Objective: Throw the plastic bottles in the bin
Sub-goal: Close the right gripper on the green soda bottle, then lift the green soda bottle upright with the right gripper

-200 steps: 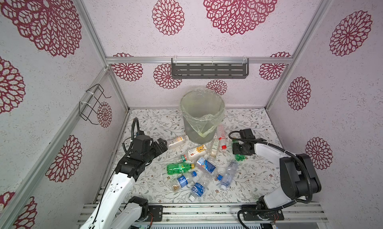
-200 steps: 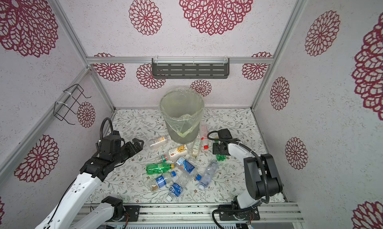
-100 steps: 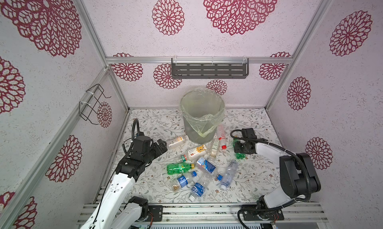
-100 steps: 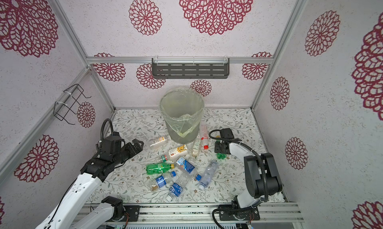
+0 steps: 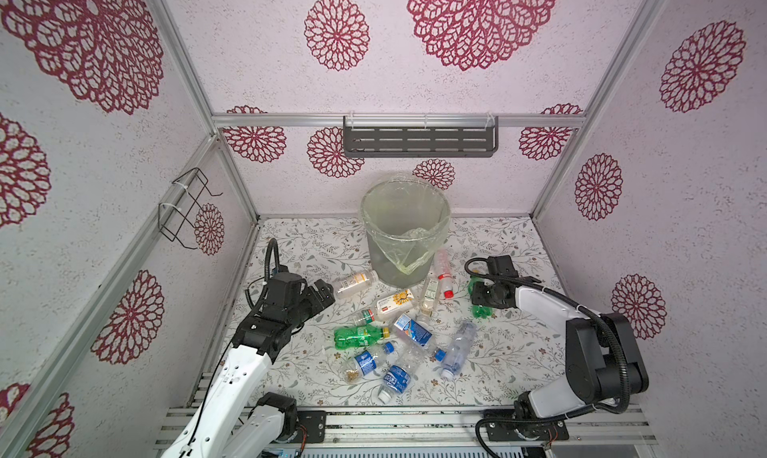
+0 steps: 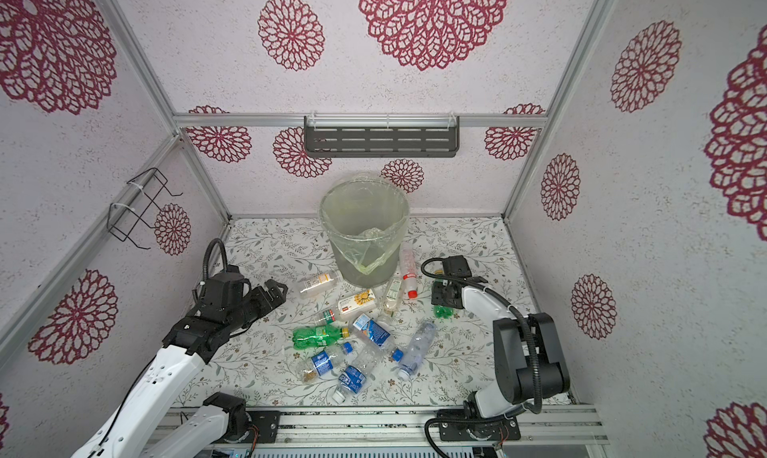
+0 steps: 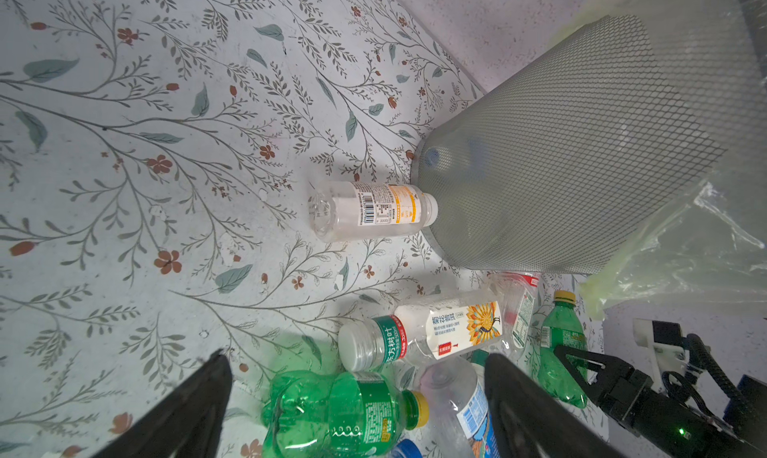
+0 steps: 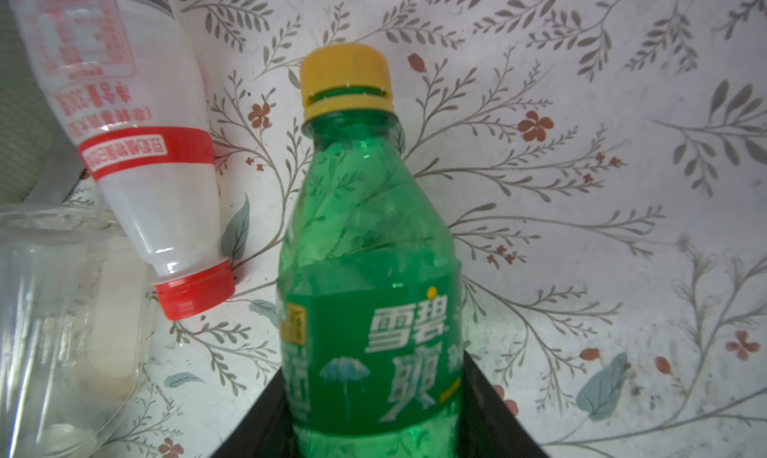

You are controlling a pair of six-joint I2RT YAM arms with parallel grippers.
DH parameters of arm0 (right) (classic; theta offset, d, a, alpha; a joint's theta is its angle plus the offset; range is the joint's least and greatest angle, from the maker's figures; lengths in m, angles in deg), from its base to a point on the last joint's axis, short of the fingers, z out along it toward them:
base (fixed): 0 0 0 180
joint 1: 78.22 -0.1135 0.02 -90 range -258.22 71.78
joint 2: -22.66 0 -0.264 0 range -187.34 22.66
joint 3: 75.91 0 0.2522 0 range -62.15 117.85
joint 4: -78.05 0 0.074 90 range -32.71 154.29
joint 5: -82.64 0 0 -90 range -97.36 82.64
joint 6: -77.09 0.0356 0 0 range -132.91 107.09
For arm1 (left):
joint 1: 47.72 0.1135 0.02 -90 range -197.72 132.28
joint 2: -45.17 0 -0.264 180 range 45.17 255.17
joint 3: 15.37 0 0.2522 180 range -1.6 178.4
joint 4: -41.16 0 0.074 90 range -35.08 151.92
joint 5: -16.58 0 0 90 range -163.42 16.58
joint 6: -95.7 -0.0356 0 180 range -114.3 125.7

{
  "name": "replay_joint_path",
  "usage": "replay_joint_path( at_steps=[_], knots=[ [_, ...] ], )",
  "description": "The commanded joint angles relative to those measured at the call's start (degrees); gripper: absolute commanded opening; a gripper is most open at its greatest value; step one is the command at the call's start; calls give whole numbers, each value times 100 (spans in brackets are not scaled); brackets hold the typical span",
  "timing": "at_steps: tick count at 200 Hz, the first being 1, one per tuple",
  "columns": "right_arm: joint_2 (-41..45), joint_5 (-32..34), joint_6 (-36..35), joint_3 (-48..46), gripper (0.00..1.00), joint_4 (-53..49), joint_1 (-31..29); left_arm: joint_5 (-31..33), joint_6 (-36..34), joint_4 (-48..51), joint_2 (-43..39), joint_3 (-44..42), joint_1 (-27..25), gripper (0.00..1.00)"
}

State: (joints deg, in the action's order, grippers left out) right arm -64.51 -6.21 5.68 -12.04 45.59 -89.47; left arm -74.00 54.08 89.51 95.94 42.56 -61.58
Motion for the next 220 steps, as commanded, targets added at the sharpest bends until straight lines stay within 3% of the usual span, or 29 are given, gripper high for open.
replay_joint_path(
  at_steps=[1,220],
  knots=[
    [281,-161,238,135,49,-139,26,-10,53,-85,13,-57,43,97],
    [2090,-1352,1094,-213,48,280,26,-310,307,-649,136,-273,94,97]
  ],
)
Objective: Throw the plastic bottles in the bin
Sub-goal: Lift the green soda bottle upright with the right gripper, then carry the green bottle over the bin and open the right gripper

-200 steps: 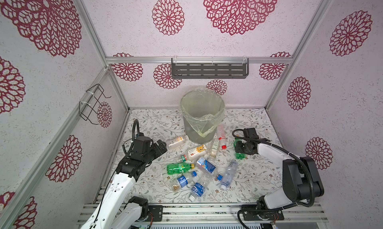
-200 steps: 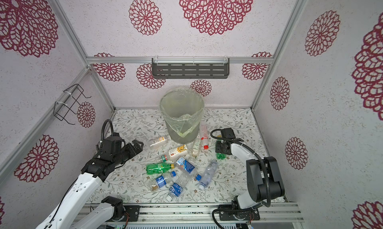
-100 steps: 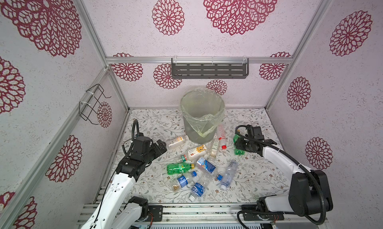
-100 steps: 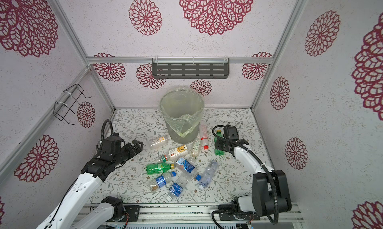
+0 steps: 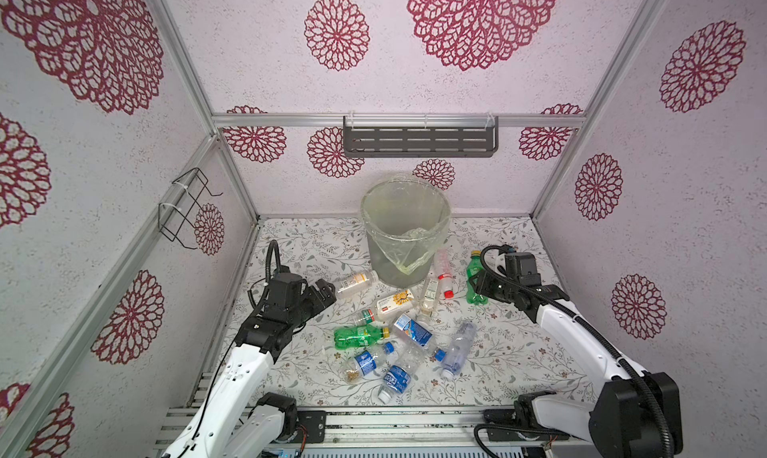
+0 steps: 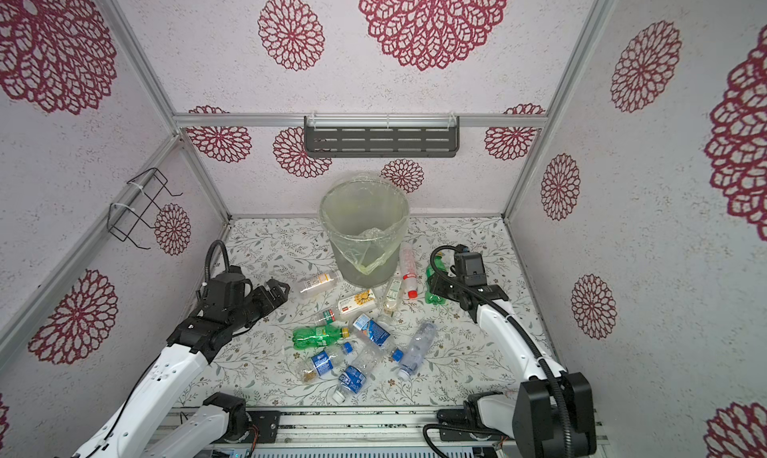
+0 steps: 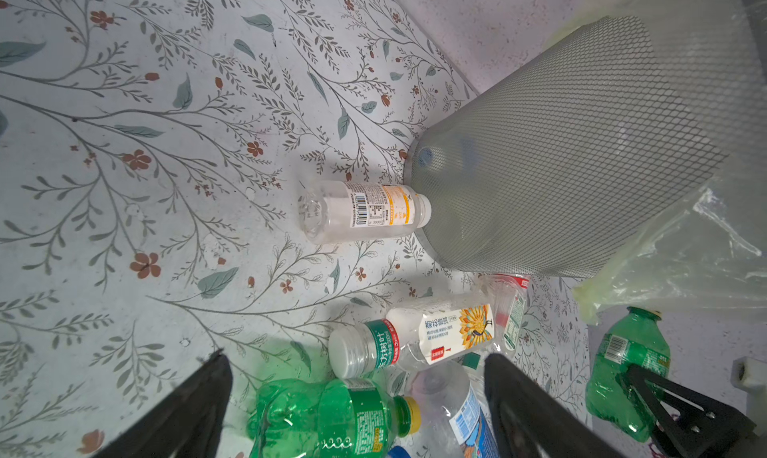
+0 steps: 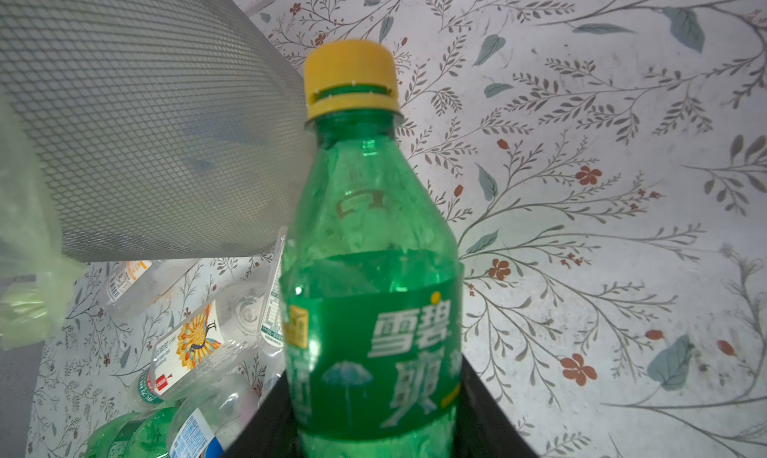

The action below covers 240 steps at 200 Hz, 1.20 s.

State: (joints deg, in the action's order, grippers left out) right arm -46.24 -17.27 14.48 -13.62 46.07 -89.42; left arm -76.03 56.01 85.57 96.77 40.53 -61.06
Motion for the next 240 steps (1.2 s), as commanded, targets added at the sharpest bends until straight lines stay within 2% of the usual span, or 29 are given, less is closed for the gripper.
replay_joint_path(
  at_steps=[1,154,240],
  knots=[
    [281,-265,222,-55,48,242,22,-112,122,-263,57,-76,42,97],
    [1605,-841,980,1,47,1283,22,-84,225,-254,-65,-177,95,97],
    [1730,-1161,1367,146,47,1904,22,-74,238,-218,-167,-245,104,97]
  ],
)
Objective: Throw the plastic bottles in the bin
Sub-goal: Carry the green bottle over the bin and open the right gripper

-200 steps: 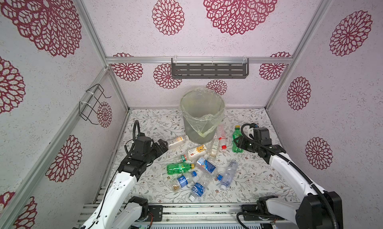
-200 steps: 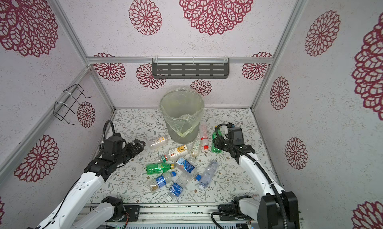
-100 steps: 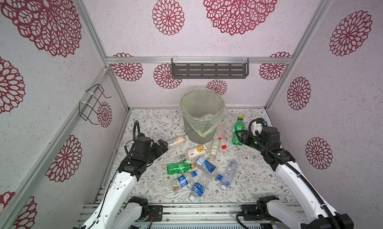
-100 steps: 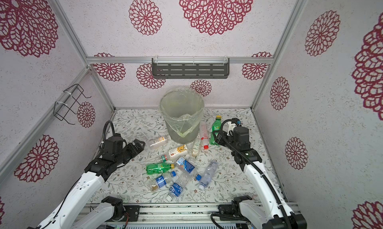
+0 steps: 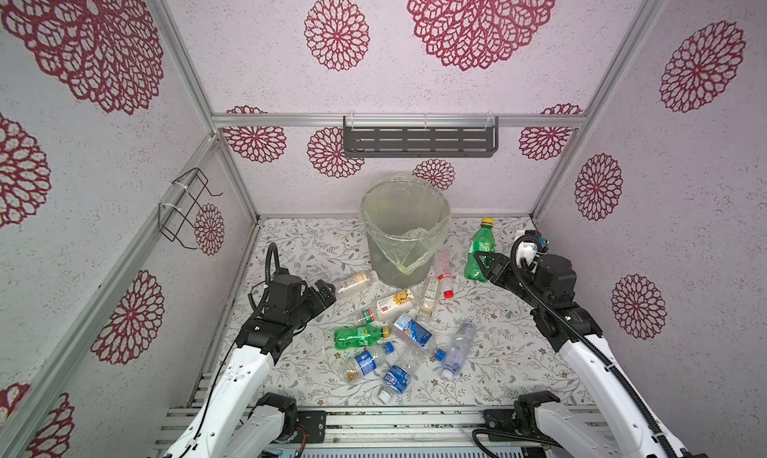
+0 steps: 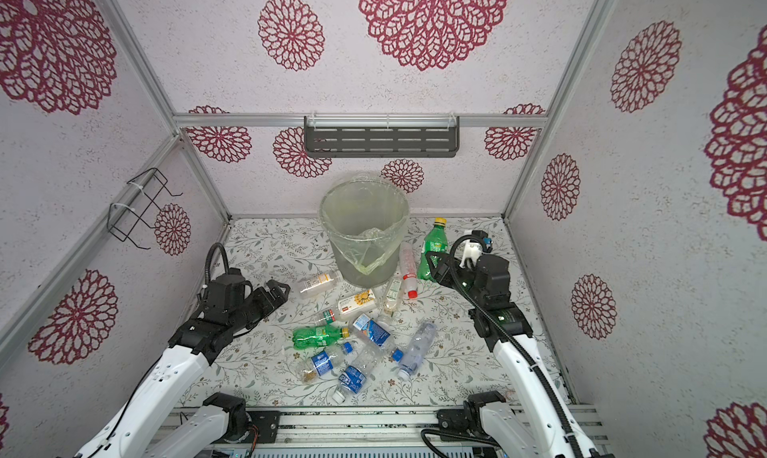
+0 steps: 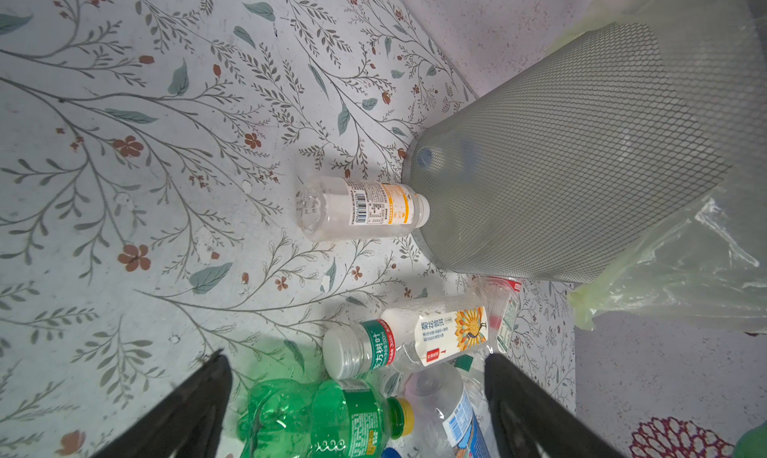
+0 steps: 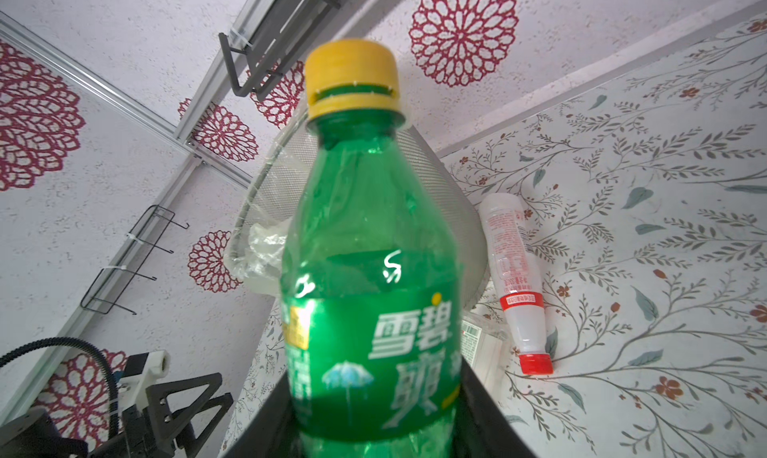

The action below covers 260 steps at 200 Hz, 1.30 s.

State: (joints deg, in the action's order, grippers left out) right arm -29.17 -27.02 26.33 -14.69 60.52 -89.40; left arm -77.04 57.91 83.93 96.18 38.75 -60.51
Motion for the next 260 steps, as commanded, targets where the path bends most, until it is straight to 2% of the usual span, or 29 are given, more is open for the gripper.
replay_joint_path(
  at_steps=[1,44,114,145,184,214,237,245,250,254,257,260],
  knots=[
    [19,-191,181,263,47,462,20,23,46,-49,-108,-74,49,97],
    [98,-233,91,218,48,679,24,27,61,-36,-140,-98,58,97],
    [1128,42,-414,-658,51,512,19,79,44,34,-196,-166,93,97],
    [1302,51,-497,-793,51,443,20,64,35,8,-148,-170,102,97],
    [585,-214,-352,-85,48,352,-114,54,53,3,-91,-126,111,97],
    [-361,-381,-724,966,50,667,-783,34,57,8,-65,-68,119,97],
    [-1467,-45,-850,2104,50,653,-1191,-15,42,0,-21,-4,128,97],
    [-1972,144,-975,2748,54,313,-1269,-40,35,-1,-12,22,139,97],
    [-2304,249,-1028,3209,62,-22,-1300,-47,35,14,-11,40,138,97],
    [-2576,276,-1072,3591,78,-304,-1317,-48,35,25,-11,55,138,97],
    [-2768,279,-1121,3872,93,-476,-1333,-47,29,41,-11,71,142,97],
    [-2936,279,-1167,4140,98,-645,-1349,-51,19,54,-11,88,142,97]
  ],
)
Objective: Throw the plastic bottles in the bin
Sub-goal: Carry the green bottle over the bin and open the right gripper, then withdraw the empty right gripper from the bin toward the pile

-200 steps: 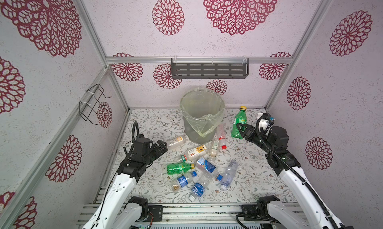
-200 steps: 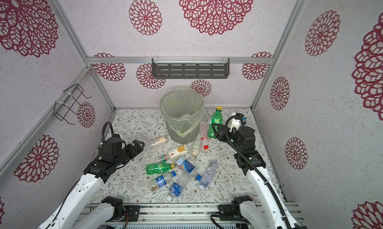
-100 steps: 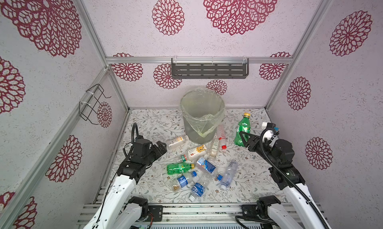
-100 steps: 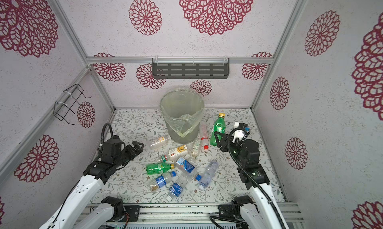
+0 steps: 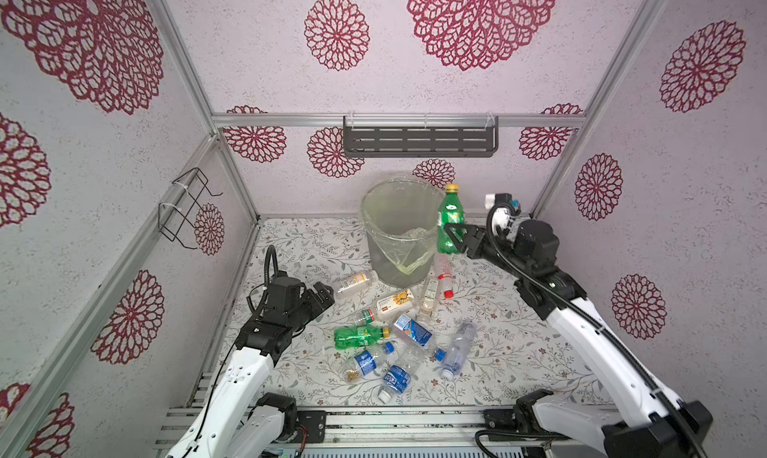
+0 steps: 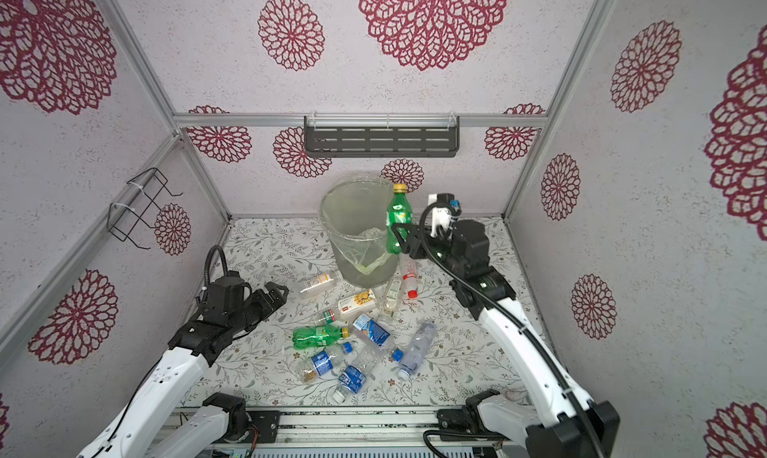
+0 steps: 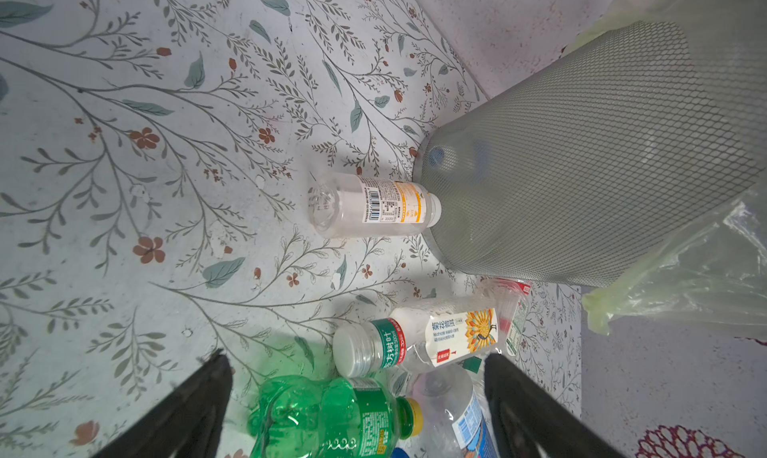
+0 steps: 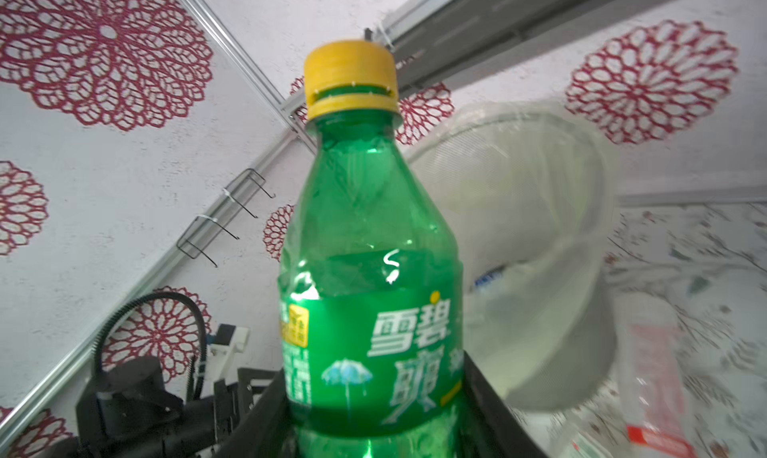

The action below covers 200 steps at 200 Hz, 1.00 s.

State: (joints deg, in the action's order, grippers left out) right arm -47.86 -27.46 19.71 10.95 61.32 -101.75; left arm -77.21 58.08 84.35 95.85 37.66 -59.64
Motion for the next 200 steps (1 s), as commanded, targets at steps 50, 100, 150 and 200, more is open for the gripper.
replay_joint_path(
  at_steps=[50,100,150,200],
  knots=[
    [-1084,995,-363,1936,99,-618,-189,194,-199,553,-333,393,67,97],
    [-277,989,-495,1208,99,-803,-198,98,-281,554,-331,380,72,97],
    [597,1282,-362,141,99,-1053,-196,-17,-749,573,-381,616,74,97],
    [1014,1678,-244,-562,99,-1253,-204,30,-921,827,-383,837,76,97]
  ],
)
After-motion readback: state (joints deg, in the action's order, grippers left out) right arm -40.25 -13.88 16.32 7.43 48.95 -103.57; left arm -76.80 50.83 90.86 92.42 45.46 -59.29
